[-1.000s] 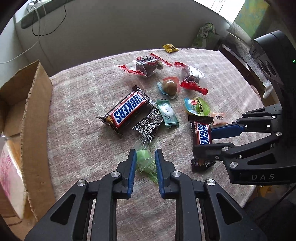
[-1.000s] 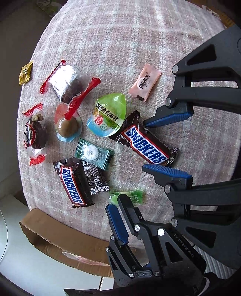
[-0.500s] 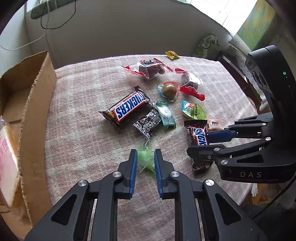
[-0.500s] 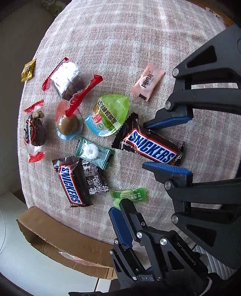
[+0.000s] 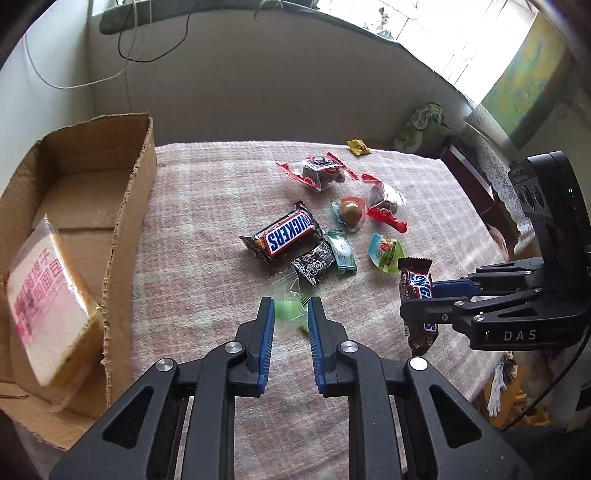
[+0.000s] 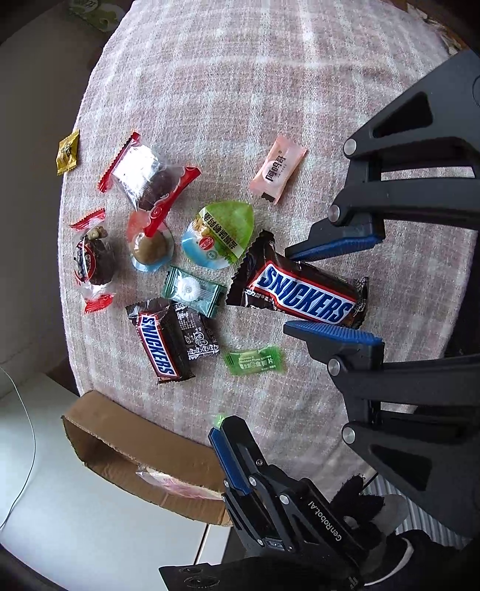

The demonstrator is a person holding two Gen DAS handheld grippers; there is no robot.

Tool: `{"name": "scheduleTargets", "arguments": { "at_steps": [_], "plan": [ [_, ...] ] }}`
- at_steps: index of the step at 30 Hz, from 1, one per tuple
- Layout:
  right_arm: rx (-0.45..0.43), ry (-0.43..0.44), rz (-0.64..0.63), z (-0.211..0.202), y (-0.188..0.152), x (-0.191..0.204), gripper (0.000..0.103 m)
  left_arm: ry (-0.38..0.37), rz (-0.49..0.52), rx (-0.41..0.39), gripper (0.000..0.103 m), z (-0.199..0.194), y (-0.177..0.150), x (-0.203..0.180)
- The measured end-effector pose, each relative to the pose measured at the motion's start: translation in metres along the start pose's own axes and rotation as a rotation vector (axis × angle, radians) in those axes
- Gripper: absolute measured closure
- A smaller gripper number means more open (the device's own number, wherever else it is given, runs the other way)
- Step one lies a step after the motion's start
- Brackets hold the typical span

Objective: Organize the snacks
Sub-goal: 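Carry the Snickers bar with the right gripper into the box and release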

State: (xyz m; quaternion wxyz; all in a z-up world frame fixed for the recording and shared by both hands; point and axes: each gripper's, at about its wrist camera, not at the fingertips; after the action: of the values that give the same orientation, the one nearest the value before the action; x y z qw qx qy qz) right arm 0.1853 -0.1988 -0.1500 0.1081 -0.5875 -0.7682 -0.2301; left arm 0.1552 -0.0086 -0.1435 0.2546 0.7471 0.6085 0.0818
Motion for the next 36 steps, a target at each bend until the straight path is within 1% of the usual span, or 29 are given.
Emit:
{"name": "scheduleTargets", "arguments": {
  "at_steps": [3,9,16,18,20,25,29,32,36],
  "plan": [
    [-0.02,0.005,-0.039,-0.01,0.005,0.015,0.069,0.004,-0.03,-0.023,0.086,-0.013,0.002,0.009],
    [-0.062,0.045,-0.108,-0.027,0.031,0.048,0.069,0.035,-0.084,-0.08,0.086,-0.041,0.008,0.033],
    [-0.069,0.075,-0.223,-0.02,0.071,0.106,0.068,0.106,-0.166,-0.133,0.086,-0.066,0.008,0.074],
    [-0.065,0.075,-0.262,-0.013,0.082,0.124,0.069,0.128,-0.191,-0.143,0.086,-0.072,0.007,0.086],
    [-0.057,0.082,-0.294,-0.007,0.092,0.14,0.069,0.152,-0.213,-0.149,0.095,-0.077,0.005,0.098],
    [-0.03,0.097,-0.347,0.018,0.113,0.175,0.068,0.198,-0.266,-0.152,0.095,-0.086,-0.006,0.124],
    [-0.008,0.101,-0.374,0.042,0.125,0.195,0.069,0.222,-0.305,-0.141,0.095,-0.084,-0.014,0.142],
    [0.007,0.101,-0.388,0.058,0.131,0.206,0.068,0.216,-0.339,-0.146,0.095,-0.086,-0.017,0.15],
    [0.021,0.098,-0.397,0.07,0.133,0.214,0.068,0.237,-0.32,-0.136,0.095,-0.087,-0.017,0.152]
  ]
}}
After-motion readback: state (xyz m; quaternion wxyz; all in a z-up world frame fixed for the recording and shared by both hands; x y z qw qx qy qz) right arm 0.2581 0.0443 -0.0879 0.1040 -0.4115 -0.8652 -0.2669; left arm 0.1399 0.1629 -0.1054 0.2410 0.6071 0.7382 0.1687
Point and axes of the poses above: each gripper's, at about its wrist camera, not at the fingertips, and z roughly the way its jaws point, x to its left, y to its top, and after that the axes turned 7 degrees about y, right-handed
